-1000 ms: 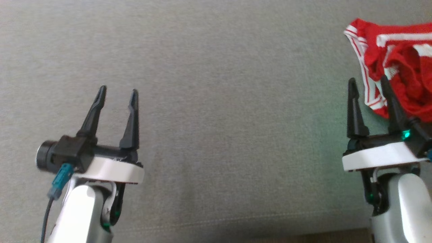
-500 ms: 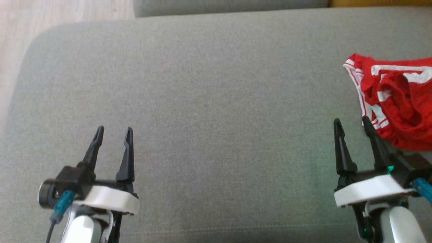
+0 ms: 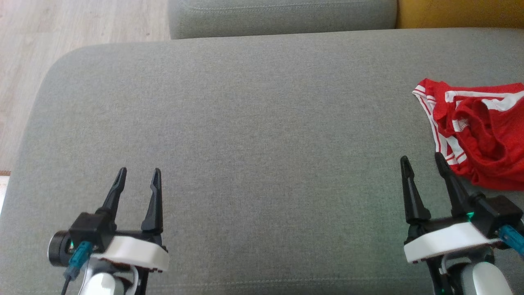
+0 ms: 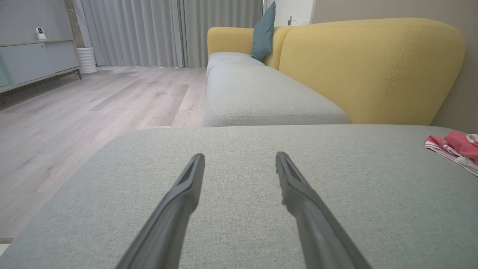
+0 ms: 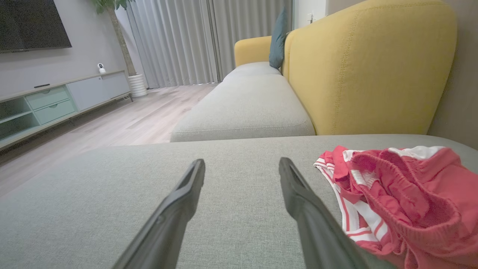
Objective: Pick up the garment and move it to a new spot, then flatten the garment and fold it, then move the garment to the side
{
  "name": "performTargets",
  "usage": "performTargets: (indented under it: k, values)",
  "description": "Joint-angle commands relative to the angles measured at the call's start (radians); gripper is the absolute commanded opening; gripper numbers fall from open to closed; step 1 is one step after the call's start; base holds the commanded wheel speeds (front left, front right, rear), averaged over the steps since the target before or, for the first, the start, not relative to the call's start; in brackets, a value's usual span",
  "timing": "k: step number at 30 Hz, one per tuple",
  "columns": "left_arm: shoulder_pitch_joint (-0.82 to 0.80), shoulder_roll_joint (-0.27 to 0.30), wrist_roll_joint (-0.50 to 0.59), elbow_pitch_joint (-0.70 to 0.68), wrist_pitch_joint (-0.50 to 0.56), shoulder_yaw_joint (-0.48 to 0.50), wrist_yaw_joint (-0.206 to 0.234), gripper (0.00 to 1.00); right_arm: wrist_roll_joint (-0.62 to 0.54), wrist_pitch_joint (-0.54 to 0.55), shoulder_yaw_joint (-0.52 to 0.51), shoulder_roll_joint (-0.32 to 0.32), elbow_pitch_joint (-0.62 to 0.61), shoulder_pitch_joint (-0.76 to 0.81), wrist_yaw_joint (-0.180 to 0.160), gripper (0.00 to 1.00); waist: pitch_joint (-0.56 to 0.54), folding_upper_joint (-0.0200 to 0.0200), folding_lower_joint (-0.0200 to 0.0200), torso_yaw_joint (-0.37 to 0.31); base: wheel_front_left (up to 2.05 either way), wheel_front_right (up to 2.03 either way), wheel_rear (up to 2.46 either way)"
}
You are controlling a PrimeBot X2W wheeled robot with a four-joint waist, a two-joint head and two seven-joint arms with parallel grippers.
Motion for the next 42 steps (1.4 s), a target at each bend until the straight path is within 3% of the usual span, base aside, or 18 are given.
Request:
performTargets:
  k: [1, 18, 19, 42]
  values:
    - [-0.025, 0.012, 0.004, -0.027, -0.010, 0.031, 0.007, 1.00, 0.004, 0.002, 0.022, -0.004, -0.042, -0.017, -0.001, 1.00, 0.000, 0.0000, 0.0001, 0.001, 0.00, 0.00, 0.00]
    - [-0.034, 0.026, 0.016, -0.028, -0.008, 0.016, 0.029, 1.00, 0.011, 0.003, 0.019, -0.004, -0.041, -0.026, -0.001, 1.00, 0.010, 0.0000, 0.0001, -0.002, 0.00, 0.00, 0.00]
    - [0.008, 0.008, 0.010, 0.001, 0.000, -0.016, 0.022, 0.00, 0.008, 0.008, -0.001, 0.000, -0.008, 0.000, 0.000, 0.00, 0.010, 0.0000, 0.0001, -0.002, 0.00, 0.00, 0.00]
    - [-0.005, -0.008, -0.223, 0.060, 0.050, 0.012, -0.011, 0.00, 0.252, 0.014, 0.001, -0.014, 0.074, -0.021, 0.000, 0.00, -0.002, 0.0000, 0.0001, -0.003, 0.00, 0.00, 0.00]
